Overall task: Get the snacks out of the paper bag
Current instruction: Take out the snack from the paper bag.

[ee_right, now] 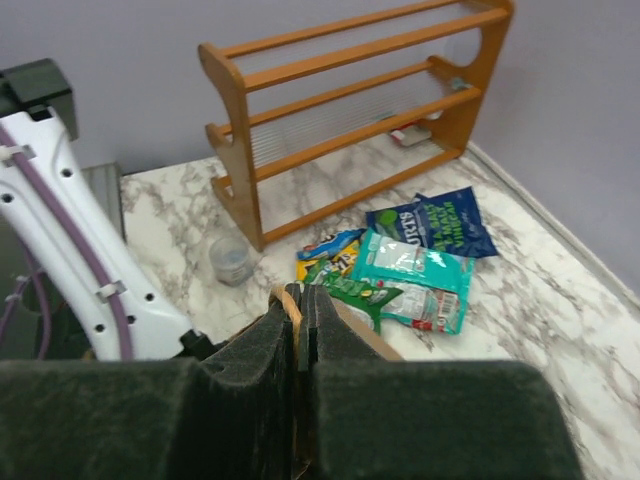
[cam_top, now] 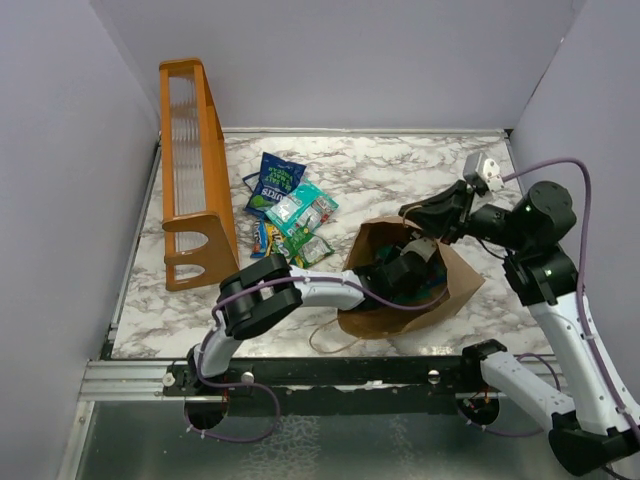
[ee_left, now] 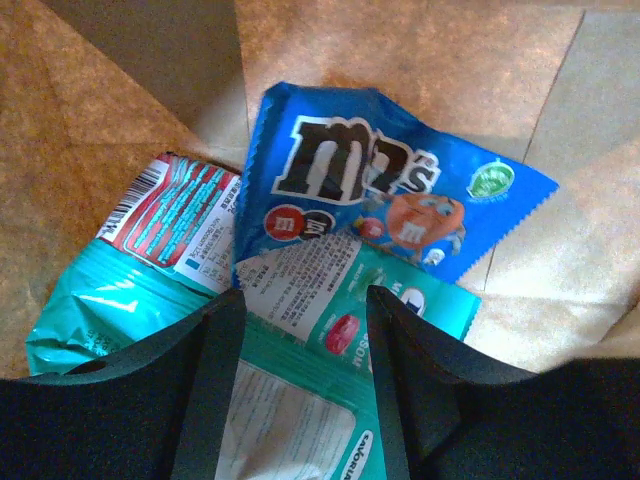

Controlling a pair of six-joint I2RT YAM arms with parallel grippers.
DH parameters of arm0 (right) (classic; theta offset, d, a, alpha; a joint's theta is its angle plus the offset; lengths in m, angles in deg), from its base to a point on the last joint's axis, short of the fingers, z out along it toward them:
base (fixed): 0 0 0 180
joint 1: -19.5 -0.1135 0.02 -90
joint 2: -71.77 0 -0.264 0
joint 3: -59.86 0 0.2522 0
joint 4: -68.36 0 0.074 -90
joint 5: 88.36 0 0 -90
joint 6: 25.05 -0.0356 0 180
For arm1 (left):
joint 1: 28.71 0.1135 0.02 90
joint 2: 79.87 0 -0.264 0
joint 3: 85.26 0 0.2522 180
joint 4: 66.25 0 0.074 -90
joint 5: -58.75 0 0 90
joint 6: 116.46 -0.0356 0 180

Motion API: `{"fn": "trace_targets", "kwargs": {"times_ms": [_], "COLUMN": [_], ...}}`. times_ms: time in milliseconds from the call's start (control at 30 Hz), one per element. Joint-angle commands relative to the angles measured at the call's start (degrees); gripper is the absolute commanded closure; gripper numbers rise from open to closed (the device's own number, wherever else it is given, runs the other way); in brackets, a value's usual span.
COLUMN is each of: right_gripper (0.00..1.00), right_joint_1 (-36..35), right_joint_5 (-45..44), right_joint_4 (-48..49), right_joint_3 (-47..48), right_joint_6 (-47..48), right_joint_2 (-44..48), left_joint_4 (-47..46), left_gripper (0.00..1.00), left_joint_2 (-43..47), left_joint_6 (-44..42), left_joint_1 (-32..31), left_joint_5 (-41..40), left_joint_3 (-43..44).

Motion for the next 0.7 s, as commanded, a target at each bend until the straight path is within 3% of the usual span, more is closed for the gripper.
{"fn": "trace_targets", "kwargs": {"times_ms": [0,300,400,533,667], "right_gripper": [0.98,0.98,0.98,0.98,0.98], "right_joint_1": [0.0,-1.8,-1.9,-1.9,-1.9], "right_joint_5": [12.2,14.0,7.4,-7.7,-15.7], "right_joint_4": [1.0,-2.0,-3.1,-4.2,-5.5], "right_joint_3": [2.8,2.2,-0.1,-3.9,-5.9], "right_joint_6": [3.2,4.7,5.2,3.3,1.6], "right_joint_2": [-4.8,-8.5,-5.2,-0.3,1.2], "left_joint_4": [-3.0,-1.5,0.0,-0.8,-0.2], "left_gripper": [0.45,0.43,0.42,0.37,0.32], "left_joint_2": [-3.2,-8.7,-9.8,-7.4,-4.7], "left_joint_6": [-2.3,-4.5,-5.5,-4.6,-2.5], "left_joint_1": [3.2,8.3,9.2,9.0,9.0], "left_joint_5": [1.6,3.3,3.8,7.5,9.8], "left_joint_3": [5.8,17.5,19.4,15.4,12.8]}}
